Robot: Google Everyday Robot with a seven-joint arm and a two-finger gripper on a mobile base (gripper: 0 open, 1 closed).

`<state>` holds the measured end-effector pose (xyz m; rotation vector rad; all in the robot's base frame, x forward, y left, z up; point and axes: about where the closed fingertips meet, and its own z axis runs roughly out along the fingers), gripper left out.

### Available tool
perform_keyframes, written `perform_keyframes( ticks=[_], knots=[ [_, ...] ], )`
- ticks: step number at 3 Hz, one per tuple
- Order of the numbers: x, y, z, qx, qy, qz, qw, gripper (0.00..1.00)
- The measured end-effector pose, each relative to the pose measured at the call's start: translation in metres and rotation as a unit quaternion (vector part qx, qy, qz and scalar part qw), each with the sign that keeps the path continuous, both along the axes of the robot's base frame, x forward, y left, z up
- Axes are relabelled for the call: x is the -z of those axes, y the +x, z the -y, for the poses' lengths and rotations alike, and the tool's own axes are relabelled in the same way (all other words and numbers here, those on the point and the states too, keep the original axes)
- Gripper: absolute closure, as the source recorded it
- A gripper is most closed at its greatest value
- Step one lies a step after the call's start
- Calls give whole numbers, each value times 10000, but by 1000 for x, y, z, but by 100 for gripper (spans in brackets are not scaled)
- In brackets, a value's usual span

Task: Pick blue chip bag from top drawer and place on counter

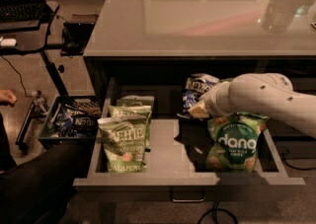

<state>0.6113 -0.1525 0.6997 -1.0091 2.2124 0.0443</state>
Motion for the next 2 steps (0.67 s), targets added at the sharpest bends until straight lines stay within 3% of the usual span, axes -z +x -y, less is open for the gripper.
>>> perform_keyframes(
  ticks=[1,2],
  knots=[
    [-16,-38,24,141,-259,45,9996,100],
    [-61,-61,35,43,-653,536,9964,100]
  ],
)
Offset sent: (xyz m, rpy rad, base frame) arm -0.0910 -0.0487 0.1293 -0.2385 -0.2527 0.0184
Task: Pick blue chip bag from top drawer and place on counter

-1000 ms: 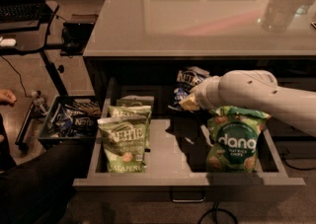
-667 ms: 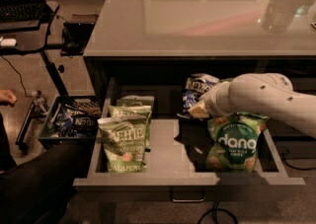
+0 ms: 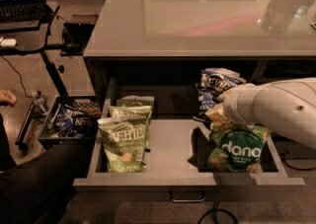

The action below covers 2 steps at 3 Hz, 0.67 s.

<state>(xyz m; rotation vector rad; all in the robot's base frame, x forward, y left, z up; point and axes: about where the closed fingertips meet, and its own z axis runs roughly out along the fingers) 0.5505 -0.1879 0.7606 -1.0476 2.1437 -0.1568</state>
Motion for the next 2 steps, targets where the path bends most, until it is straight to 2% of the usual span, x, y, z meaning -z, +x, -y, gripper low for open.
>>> perform_keyframes(
  ticks=[1,2],
  knots=[
    [-47,4,-14,-266,-26,527,9983,100],
    [-59,4,-22,-471,-25,648,9968,100]
  ],
)
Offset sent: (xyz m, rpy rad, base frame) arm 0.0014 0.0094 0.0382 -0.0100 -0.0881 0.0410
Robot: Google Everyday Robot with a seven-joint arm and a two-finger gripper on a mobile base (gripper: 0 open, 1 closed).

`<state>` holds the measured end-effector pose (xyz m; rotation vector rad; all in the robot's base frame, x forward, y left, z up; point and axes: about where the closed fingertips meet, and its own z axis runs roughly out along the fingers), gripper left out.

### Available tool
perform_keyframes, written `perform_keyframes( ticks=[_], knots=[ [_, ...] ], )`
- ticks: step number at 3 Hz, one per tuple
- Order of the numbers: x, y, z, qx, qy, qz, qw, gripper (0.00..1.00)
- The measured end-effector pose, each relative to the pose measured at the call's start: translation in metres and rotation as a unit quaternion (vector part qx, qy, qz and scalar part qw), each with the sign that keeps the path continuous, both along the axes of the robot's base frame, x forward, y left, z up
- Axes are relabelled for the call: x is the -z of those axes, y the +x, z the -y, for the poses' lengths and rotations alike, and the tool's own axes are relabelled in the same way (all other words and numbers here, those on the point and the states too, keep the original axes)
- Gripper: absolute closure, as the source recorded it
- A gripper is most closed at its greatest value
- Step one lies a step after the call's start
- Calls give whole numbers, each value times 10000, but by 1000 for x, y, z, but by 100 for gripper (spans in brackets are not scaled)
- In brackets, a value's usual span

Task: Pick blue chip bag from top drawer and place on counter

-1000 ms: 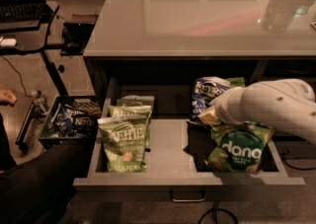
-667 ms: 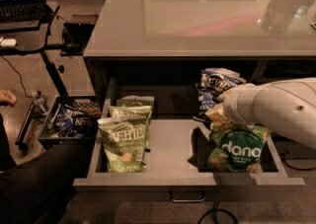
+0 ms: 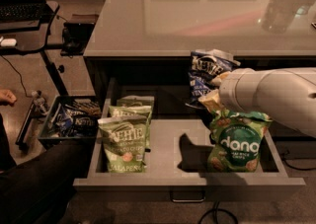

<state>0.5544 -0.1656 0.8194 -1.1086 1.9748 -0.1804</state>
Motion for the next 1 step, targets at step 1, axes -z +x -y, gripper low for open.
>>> perform_keyframes(
  ticks=[1],
  knots=[
    [0,0,0,1,-1,0,10000,100]
  ],
)
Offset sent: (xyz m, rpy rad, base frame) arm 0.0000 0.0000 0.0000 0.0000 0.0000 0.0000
